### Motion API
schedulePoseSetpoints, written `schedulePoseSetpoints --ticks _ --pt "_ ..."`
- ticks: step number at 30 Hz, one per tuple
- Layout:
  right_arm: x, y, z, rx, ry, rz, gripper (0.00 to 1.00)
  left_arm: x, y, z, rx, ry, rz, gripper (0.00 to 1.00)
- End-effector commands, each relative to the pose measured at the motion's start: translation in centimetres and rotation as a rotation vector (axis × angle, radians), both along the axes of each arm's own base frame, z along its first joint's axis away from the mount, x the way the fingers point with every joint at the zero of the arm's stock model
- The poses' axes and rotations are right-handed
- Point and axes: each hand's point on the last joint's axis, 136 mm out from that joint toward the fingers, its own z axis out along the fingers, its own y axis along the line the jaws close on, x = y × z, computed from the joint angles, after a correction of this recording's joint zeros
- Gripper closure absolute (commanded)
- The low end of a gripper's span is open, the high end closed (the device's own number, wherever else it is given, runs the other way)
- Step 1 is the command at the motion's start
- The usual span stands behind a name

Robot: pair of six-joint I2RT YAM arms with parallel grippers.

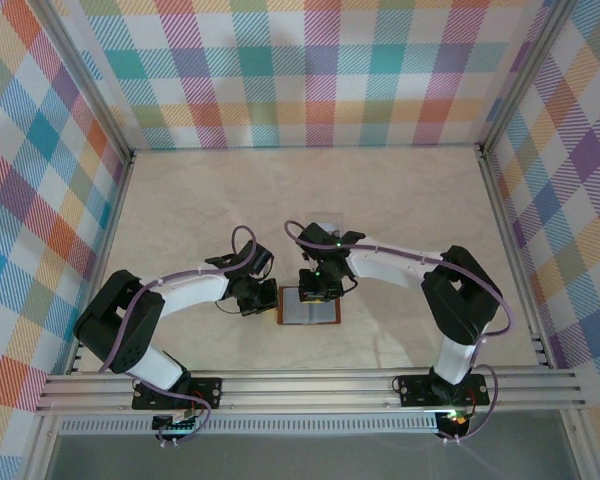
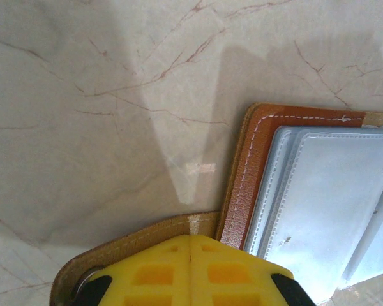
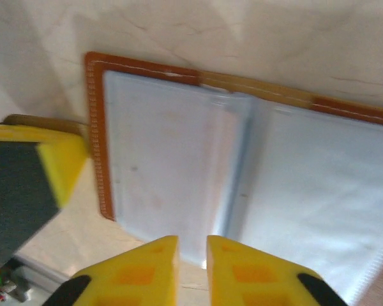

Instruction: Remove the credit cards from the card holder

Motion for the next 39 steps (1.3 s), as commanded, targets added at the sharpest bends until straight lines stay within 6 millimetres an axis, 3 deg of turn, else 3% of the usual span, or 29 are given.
schedulePoseSetpoints --ticks 1,9,17,21,24,30,39 --pt "0.0 3.0 0.5 0.115 0.045 0.005 0.86 -1.7 1.3 -1.4 0.05 0.077 0.014 0.93" --pt "0.7 5.8 -0.4 0.198 0.089 -0.008 0.89 -2.1 1.5 -1.7 0.044 0.082 0.018 0.94" --pt "0.4 5.4 -3.2 0.159 0.13 -0.031 0.89 -2.3 1.5 -1.9 0.039 0.088 0.015 0.93" --pt "-0.2 4.0 -4.8 0.091 0.146 -0.046 0.86 -2.5 1.7 -2.0 0.049 0.092 0.014 0.93" --pt "-0.5 2.2 -5.0 0.009 0.128 -0.047 0.76 -2.6 1.8 -2.1 0.05 0.093 0.015 0.93" --pt "-0.5 -0.3 -3.7 -0.096 0.068 -0.036 0.61 -2.3 1.7 -1.8 0.049 0.087 0.015 0.93" --pt "0.3 -3.0 -1.7 -0.253 -0.027 -0.012 0.55 -2.2 1.7 -1.6 0.058 0.088 0.007 0.93"
